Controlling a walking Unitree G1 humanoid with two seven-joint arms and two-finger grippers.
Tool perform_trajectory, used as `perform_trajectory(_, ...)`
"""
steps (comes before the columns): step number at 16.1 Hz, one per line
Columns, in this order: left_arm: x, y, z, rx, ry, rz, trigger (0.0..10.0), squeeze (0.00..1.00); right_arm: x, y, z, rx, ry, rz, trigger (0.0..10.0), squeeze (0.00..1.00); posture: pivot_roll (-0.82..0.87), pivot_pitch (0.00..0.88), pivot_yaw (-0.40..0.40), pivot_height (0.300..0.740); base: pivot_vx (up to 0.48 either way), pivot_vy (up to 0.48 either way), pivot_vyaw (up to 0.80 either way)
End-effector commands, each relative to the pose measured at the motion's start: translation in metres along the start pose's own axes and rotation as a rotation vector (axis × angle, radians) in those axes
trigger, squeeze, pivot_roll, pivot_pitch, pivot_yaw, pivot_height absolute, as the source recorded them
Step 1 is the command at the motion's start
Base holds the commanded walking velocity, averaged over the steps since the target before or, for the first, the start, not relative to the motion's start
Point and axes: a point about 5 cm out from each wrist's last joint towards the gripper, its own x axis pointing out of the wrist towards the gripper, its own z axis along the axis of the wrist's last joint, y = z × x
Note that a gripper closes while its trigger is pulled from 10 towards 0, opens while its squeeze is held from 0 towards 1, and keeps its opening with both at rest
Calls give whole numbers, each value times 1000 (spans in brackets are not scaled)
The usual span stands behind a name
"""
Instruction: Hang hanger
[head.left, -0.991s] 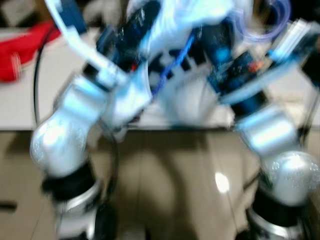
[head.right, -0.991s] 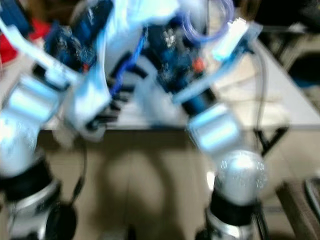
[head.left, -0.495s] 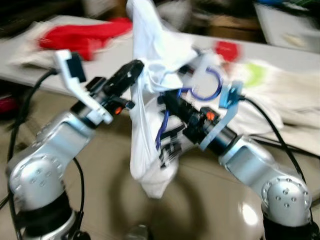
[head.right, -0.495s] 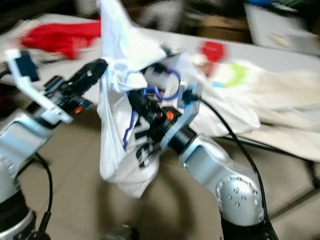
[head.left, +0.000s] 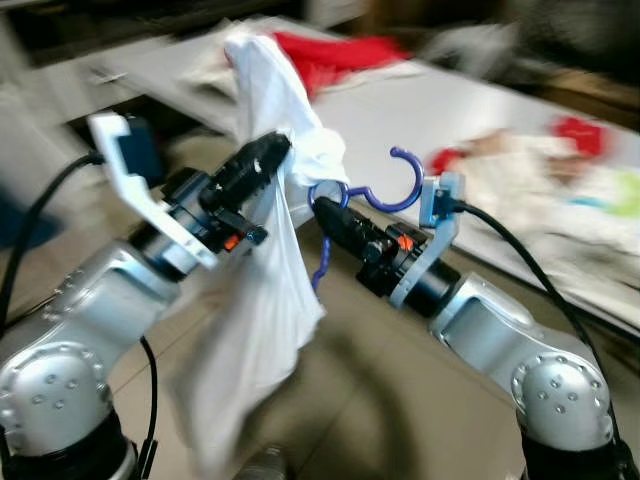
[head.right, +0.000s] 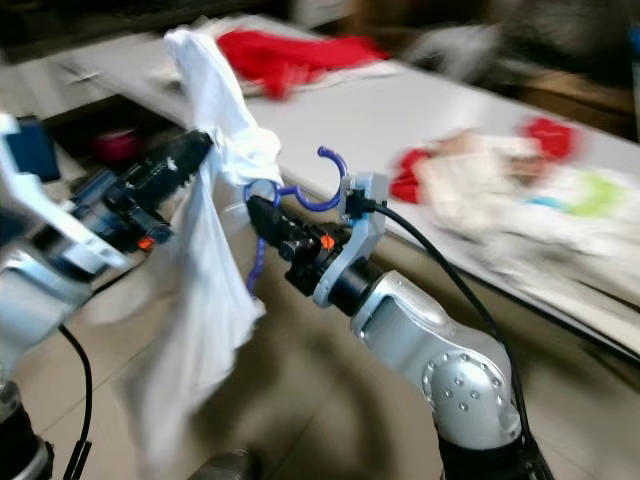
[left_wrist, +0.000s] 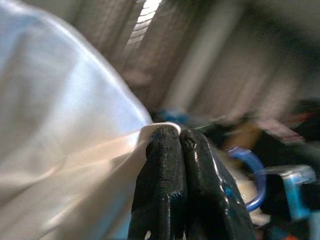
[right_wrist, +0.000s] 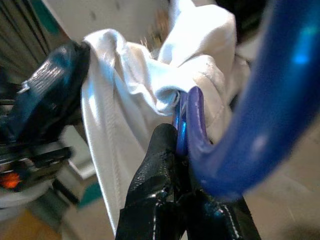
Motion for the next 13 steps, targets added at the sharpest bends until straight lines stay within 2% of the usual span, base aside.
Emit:
perform_trajectory(1, 0, 15, -13, 89, 98, 143, 0, 0, 0, -21, -7, -33, 21, -121, 10000, 0, 134, 59, -27, 740, 0, 0, 788)
perform_trajectory(2, -1, 17, -15, 105, 113, 158, 0, 0, -1, -25, -8, -33, 24, -141, 10000, 0, 134, 59, -27, 740, 0, 0, 788)
perform_trajectory(3, 0, 19, -19, 115, 133, 187, 0, 0, -3, -36, -13, -65, 38, -192, 10000, 0, 131, 54, -18, 740, 0, 0, 788)
perform_trajectory(4, 0, 26, -25, 160, 180, 231, 0, 0, -7, -54, -20, -117, 75, -296, 10000, 0, 121, 54, -11, 740, 0, 0, 788)
perform_trajectory(5, 0, 31, -31, 200, 214, 251, 0, 0, -8, -62, -23, -121, 83, -331, 10000, 0, 116, 53, -7, 740, 0, 0, 788)
perform_trajectory(7, 0, 48, -51, 343, 309, 357, 0, 0, -12, -79, -32, -173, 120, -413, 10000, 0, 100, 51, 7, 740, 0, 0, 788)
perform_trajectory(8, 1, 51, -56, 348, 309, 377, 4235, 0, -14, -86, -36, -218, 144, -439, 10000, 0, 99, 49, 6, 740, 0, 0, 788)
perform_trajectory(9, 2, 52, -59, 369, 319, 372, 10000, 0, -15, -90, -38, -232, 149, -454, 10000, 0, 100, 47, 2, 740, 0, 0, 788)
perform_trajectory(11, 7, 51, -64, 385, 325, 350, 10000, 0, -16, -94, -38, -240, 144, -462, 10000, 0, 94, 47, -4, 740, 0, 0, 788)
perform_trajectory(12, 13, 48, -67, 348, 303, 317, 10000, 576, -14, -93, -38, -234, 134, -452, 10000, 0, 89, 44, -9, 740, 0, 0, 788)
perform_trajectory(13, 16, 45, -69, 316, 299, 294, 10000, 1000, -13, -92, -37, -224, 127, -444, 10000, 0, 87, 43, -10, 740, 0, 0, 788)
